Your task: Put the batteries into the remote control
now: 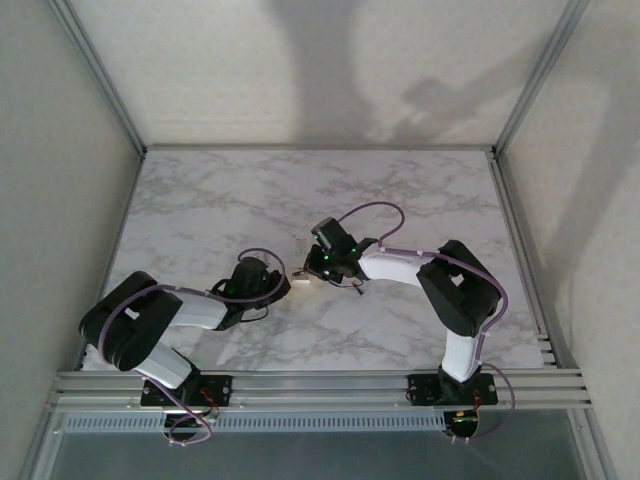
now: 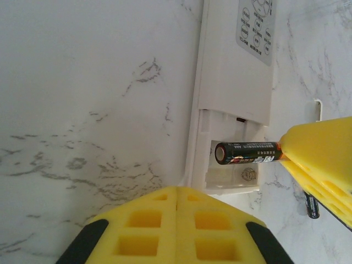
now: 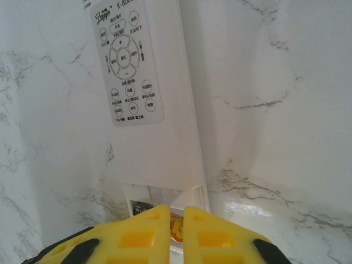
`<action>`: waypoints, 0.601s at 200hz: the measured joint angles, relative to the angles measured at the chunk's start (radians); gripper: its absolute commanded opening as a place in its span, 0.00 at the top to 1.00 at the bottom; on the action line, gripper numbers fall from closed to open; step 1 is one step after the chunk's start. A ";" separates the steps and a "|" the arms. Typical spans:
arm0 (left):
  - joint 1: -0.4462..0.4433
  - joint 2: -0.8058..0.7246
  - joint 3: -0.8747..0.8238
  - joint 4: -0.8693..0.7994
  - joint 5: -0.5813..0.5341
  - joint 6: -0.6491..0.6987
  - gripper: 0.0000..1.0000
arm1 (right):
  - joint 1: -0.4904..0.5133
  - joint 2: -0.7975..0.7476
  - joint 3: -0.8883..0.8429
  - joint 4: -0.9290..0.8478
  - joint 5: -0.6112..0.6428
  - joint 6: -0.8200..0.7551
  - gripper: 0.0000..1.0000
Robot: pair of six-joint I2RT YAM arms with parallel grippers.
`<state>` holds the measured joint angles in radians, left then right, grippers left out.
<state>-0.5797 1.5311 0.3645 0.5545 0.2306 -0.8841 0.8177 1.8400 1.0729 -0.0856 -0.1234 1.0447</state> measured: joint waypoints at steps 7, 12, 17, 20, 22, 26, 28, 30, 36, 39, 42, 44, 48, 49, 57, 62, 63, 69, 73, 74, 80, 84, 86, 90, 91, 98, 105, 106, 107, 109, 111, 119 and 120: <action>0.002 -0.004 0.000 -0.005 -0.003 0.000 0.98 | 0.000 0.000 0.000 0.000 0.001 0.000 0.89; 0.005 -0.008 -0.001 -0.007 -0.006 0.000 0.98 | 0.000 0.000 0.000 0.000 0.003 0.001 0.89; 0.007 -0.013 -0.002 -0.009 -0.008 0.000 0.98 | 0.000 0.000 0.000 0.000 0.003 0.003 0.89; 0.009 -0.017 -0.003 -0.012 -0.009 0.000 0.98 | 0.000 0.000 0.000 0.000 0.004 0.004 0.89; 0.010 -0.020 -0.004 -0.013 -0.011 0.000 0.98 | 0.000 0.000 0.000 0.000 0.005 0.004 0.89; 0.014 -0.026 -0.005 -0.016 -0.011 0.001 0.98 | 0.000 0.000 -0.002 0.001 0.007 0.007 0.89; 0.015 -0.028 -0.006 -0.016 -0.012 0.000 0.98 | 0.000 0.000 -0.002 0.001 0.007 0.008 0.89; 0.018 -0.032 -0.006 -0.017 -0.014 0.001 0.98 | 0.000 0.000 -0.003 0.001 0.008 0.008 0.89; 0.024 -0.040 -0.008 -0.020 -0.016 0.001 0.98 | 0.000 0.000 -0.006 0.002 0.010 0.011 0.89; 0.029 -0.044 -0.008 -0.022 -0.017 0.001 0.98 | 0.000 0.000 -0.007 0.002 0.011 0.011 0.89; 0.032 -0.047 -0.008 -0.024 -0.018 0.002 0.98 | 0.000 0.000 -0.009 0.002 0.011 0.014 0.88; 0.034 -0.050 -0.008 -0.024 -0.018 0.003 0.98 | 0.000 0.000 -0.010 0.002 0.011 0.015 0.89; 0.039 -0.053 -0.008 -0.025 -0.019 0.005 0.98 | 0.000 0.000 -0.012 0.002 0.013 0.016 0.89; 0.040 -0.054 -0.008 -0.025 -0.019 0.005 0.98 | 0.000 0.000 -0.013 0.002 0.014 0.016 0.89; 0.049 -0.059 -0.008 -0.027 -0.022 0.010 0.98 | 0.000 0.000 -0.016 0.002 0.015 0.018 0.89; 0.053 -0.061 -0.008 -0.028 -0.022 0.013 0.98 | 0.000 0.000 -0.016 0.002 0.016 0.018 0.89; 0.054 -0.061 -0.008 -0.028 -0.022 0.013 0.98 | 0.000 0.000 -0.016 0.002 0.016 0.018 0.89; 0.058 -0.061 -0.008 -0.029 -0.022 0.016 0.99 | 0.000 0.000 -0.016 0.002 0.016 0.018 0.89; 0.059 -0.061 -0.008 -0.029 -0.022 0.020 1.00 | 0.000 0.000 -0.016 0.003 0.017 0.018 0.89; 0.059 -0.061 -0.008 -0.029 -0.022 0.020 1.00 | 0.000 0.000 -0.016 0.003 0.017 0.018 0.88; 0.060 -0.061 -0.008 -0.029 -0.021 0.023 1.00 | 0.000 0.000 -0.016 0.004 0.017 0.019 0.89; 0.060 -0.060 -0.008 -0.029 -0.019 0.024 1.00 | 0.000 0.000 -0.016 0.004 0.017 0.018 0.89; 0.061 -0.059 -0.008 -0.028 -0.018 0.024 1.00 | 0.000 0.000 -0.016 0.005 0.017 0.018 0.89; 0.061 -0.057 -0.007 -0.027 -0.016 0.026 1.00 | 0.000 0.000 -0.017 0.005 0.017 0.018 0.89; 0.061 -0.056 -0.007 -0.026 -0.014 0.027 1.00 | 0.000 0.000 -0.017 0.005 0.017 0.019 0.89; 0.061 -0.049 -0.006 -0.021 -0.009 0.027 1.00 | 0.000 0.000 -0.017 0.007 0.017 0.019 0.89; 0.061 -0.039 -0.005 -0.015 -0.002 0.027 1.00 | 0.000 0.000 -0.017 0.010 0.017 0.019 0.89; 0.061 -0.037 -0.005 -0.014 -0.001 0.027 1.00 | 0.000 0.000 -0.017 0.010 0.017 0.019 0.89; 0.061 -0.035 -0.004 -0.014 0.000 0.027 1.00 | 0.000 0.000 -0.017 0.011 0.017 0.019 0.89; 0.061 -0.031 -0.003 -0.012 0.002 0.027 1.00 | 0.000 0.000 -0.017 0.012 0.017 0.019 0.89; 0.061 -0.028 -0.003 -0.011 0.004 0.027 1.00 | 0.000 0.000 -0.018 0.013 0.017 0.018 0.89; 0.061 -0.015 -0.002 -0.006 0.013 0.027 1.00 | 0.000 0.000 -0.018 0.016 0.017 0.018 0.89; 0.061 -0.014 -0.002 -0.005 0.013 0.027 1.00 | 0.000 0.000 -0.018 0.017 0.017 0.018 0.89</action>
<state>-0.5190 1.5166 0.3622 0.5495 0.2440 -0.8566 0.8177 1.8400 1.0546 -0.0689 -0.1062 1.0630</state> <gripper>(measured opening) 0.042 0.115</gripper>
